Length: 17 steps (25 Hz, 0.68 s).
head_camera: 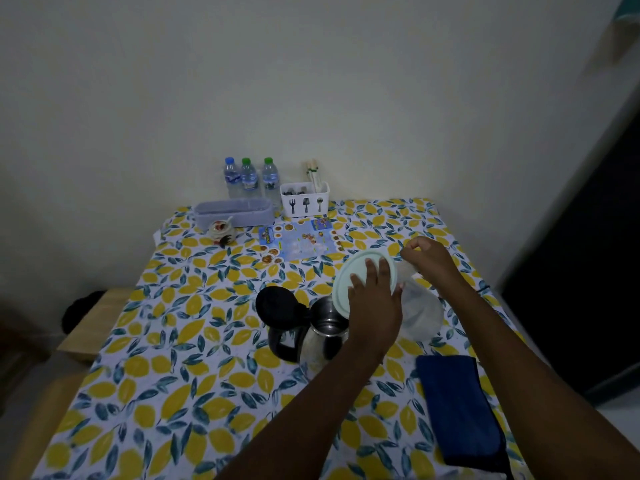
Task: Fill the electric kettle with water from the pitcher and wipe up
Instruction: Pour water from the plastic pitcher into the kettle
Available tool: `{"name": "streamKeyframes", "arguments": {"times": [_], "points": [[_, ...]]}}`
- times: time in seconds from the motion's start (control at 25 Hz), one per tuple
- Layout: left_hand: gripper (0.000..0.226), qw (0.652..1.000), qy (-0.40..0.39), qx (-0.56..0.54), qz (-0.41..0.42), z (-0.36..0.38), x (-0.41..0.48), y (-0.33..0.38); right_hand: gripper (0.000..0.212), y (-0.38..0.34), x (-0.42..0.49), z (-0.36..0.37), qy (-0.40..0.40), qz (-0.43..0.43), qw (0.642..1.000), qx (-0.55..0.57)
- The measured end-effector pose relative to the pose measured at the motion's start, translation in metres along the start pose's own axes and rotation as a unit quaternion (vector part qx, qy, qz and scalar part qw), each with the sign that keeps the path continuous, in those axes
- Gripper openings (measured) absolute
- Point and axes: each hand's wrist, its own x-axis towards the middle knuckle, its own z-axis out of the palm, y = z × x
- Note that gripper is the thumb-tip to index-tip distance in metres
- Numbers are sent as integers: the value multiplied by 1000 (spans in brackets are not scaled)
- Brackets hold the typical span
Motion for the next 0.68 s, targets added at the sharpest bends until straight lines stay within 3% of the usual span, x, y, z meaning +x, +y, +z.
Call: {"name": "streamKeyframes", "arguments": {"times": [0.68], "points": [[113, 995, 30, -80, -50, -1, 0, -1, 15, -18, 11, 7, -39, -29, 995, -91]]}}
